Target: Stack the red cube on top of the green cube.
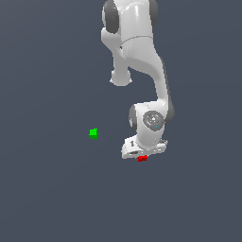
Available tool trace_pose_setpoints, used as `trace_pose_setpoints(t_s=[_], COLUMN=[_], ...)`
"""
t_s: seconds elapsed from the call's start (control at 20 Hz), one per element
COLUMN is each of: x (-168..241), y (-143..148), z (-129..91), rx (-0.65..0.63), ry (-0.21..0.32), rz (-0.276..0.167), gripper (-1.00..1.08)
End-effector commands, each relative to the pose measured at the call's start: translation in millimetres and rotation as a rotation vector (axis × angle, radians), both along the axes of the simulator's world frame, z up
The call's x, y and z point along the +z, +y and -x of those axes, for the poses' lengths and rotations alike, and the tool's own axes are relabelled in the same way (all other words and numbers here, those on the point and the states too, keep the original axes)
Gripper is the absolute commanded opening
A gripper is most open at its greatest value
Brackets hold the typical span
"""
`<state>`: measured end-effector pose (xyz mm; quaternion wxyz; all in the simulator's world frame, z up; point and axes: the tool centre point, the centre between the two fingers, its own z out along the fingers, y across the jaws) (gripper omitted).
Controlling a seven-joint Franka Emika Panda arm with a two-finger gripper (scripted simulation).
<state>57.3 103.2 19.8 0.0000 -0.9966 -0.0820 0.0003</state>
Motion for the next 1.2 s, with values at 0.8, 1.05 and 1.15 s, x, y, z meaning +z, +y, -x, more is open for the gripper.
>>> trace_pose_setpoints(t_s=[0.8, 1.05, 1.15], x=[68, 93, 98], y=[0, 0, 0], z=[1, 1, 1], rx=[0.000, 0.000, 0.000], ry=[0.000, -0.001, -0.001], rz=[0.000, 0.000, 0.000], gripper=[-1.00, -1.00, -1.00])
